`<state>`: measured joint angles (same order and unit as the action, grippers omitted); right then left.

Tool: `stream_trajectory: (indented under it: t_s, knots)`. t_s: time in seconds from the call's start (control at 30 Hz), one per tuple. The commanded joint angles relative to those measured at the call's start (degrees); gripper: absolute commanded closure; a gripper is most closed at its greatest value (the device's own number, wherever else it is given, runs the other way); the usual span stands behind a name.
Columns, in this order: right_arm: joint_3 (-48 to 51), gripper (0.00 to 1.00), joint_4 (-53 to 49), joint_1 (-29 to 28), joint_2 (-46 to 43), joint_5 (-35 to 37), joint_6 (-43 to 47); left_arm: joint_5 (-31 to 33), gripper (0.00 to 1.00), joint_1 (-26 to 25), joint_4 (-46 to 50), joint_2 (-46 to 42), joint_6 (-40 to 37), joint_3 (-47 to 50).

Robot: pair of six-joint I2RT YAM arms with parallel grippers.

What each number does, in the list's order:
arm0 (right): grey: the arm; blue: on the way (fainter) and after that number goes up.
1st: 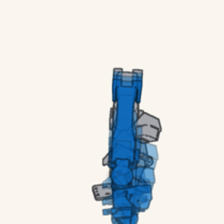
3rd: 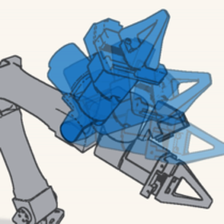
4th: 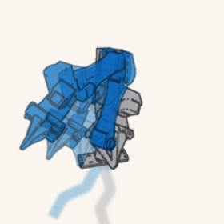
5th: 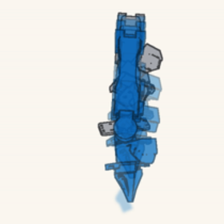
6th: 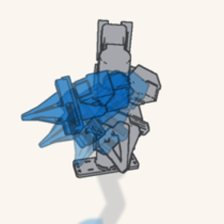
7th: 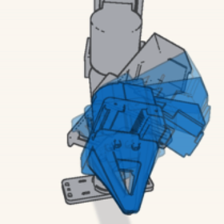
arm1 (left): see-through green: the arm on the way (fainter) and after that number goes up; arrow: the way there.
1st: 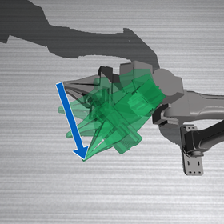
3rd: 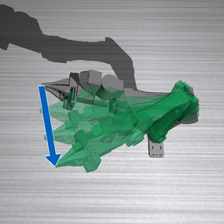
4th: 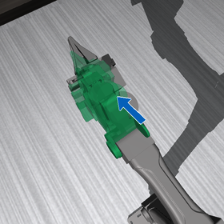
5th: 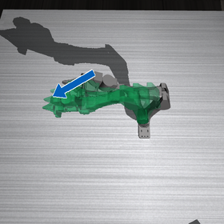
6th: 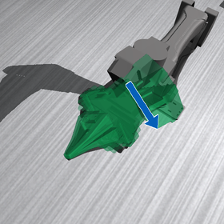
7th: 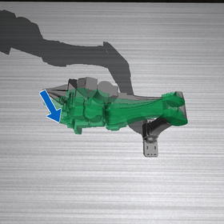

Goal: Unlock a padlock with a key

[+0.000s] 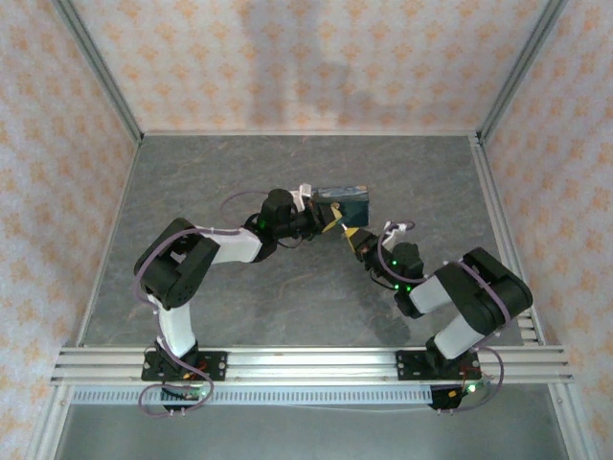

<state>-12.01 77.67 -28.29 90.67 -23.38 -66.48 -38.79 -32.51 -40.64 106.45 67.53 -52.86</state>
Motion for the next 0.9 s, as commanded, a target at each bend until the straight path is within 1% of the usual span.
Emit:
stream_trajectory:
  t_s: [0.0, 0.5, 0.87]
  knots:
    - [-1.27, 1.0, 2.84, 0.34, -0.03, -0.08, -0.28, -1.29, 1.0, 0.46, -5.67, 0.37, -0.29, -0.11]
    - [-1.94, 1.0, 2.84, 0.36, -0.25, -0.67, -0.84, -1.25, 1.0, 0.45, -7.23, 0.94, 0.32, 0.47]
    - [-3.45, 1.0, 2.84, 0.34, 1.97, -0.96, -2.16, -1.64, 1.0, 0.34, -9.08, 1.17, 1.21, 0.72]
